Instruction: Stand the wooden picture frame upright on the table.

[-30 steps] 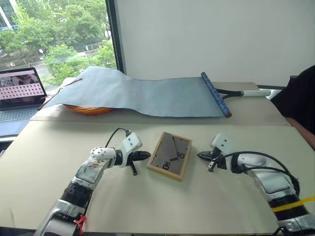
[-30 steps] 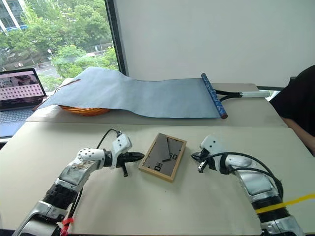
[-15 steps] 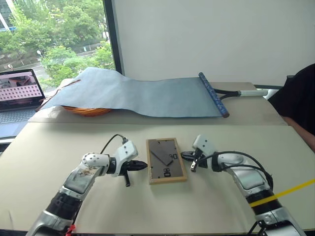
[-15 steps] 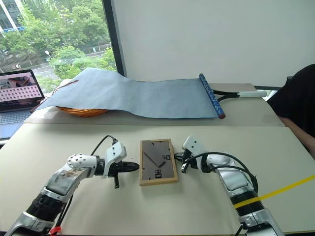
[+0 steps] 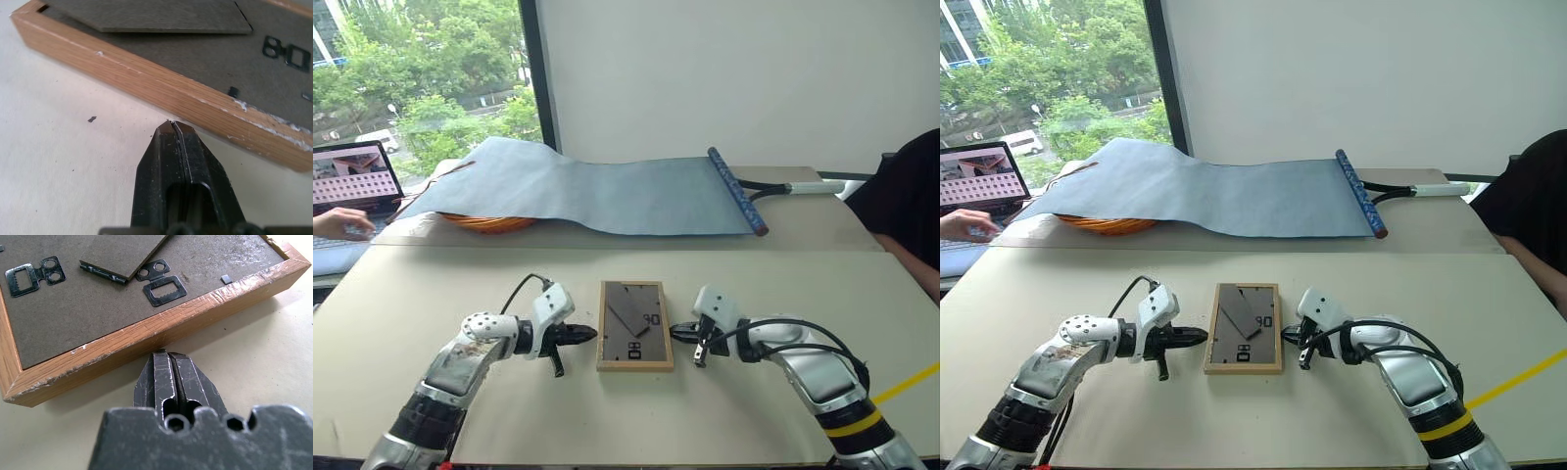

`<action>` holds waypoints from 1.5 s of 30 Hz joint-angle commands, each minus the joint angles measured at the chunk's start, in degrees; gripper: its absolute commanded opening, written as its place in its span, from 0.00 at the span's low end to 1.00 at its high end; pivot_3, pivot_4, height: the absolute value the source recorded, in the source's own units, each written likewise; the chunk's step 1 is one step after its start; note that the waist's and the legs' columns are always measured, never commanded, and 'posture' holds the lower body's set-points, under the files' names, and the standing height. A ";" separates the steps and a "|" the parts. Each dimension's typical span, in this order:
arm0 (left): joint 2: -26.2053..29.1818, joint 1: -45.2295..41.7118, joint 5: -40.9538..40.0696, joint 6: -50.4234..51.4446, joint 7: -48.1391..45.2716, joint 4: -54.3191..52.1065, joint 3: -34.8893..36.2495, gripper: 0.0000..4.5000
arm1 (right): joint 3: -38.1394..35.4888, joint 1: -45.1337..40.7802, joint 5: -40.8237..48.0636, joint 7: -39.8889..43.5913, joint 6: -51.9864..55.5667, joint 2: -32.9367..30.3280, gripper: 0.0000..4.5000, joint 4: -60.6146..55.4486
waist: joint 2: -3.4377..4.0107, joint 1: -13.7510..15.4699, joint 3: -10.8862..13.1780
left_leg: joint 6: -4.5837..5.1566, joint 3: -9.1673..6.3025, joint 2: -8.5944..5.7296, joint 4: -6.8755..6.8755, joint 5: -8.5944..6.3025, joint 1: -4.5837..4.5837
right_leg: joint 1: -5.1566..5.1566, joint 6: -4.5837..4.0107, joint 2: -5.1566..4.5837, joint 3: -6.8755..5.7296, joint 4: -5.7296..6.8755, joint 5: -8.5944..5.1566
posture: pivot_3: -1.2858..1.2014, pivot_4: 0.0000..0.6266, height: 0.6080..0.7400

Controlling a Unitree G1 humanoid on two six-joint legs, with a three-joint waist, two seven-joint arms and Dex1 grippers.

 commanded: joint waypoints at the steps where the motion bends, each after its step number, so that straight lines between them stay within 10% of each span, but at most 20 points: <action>1: 1.53 -0.58 -6.40 24.09 8.76 -0.16 12.62 0.13 | -3.98 2.03 0.70 0.81 0.18 -4.16 0.00 -0.34 | -0.02 0.09 0.01 | 0.00 -0.01 0.00 0.01 0.00 -0.02 | -0.01 0.05 0.00 -0.01 0.00 -0.03 | 0.52 0.24 0.49; 6: 3.12 -4.70 -20.57 49.43 5.06 0.85 21.17 0.51 | -7.10 3.25 1.61 1.39 -2.65 -7.08 0.00 1.47 | -0.02 -0.09 0.01 | 0.00 -0.02 -0.01 -0.01 0.00 -0.04 | -0.09 0.15 0.00 -0.01 0.01 -0.10 | 0.52 0.24 0.49; 13: -1.50 -7.08 -34.78 52.60 16.37 3.83 16.92 0.98 | -4.20 1.70 0.98 2.38 -5.47 -5.73 0.00 3.12 | -0.09 0.20 0.02 | 0.00 -0.03 -0.01 0.03 0.00 -0.07 | -0.06 0.14 0.00 -0.03 0.00 -0.09 | 0.52 0.24 0.49; 34: -21.26 -3.17 -55.15 52.60 50.05 7.67 20.91 0.98 | 2.85 1.40 -0.79 0.92 -5.00 3.76 0.00 1.73 | -0.19 1.01 -1.07 | 0.06 -0.13 -0.58 0.01 -0.17 0.69 | 0.93 0.47 -0.51 -0.08 -0.24 -0.37 | 0.52 0.24 0.49; 45: -14.07 -5.83 -60.11 52.60 48.52 9.99 23.71 0.24 | -1.61 0.30 0.84 1.90 -4.10 1.16 0.00 0.82 | -0.28 0.21 -1.00 | -0.01 -0.19 -0.58 -0.09 -0.23 0.63 | 0.82 0.40 -0.49 -0.11 -0.24 -0.43 | 0.52 0.24 0.49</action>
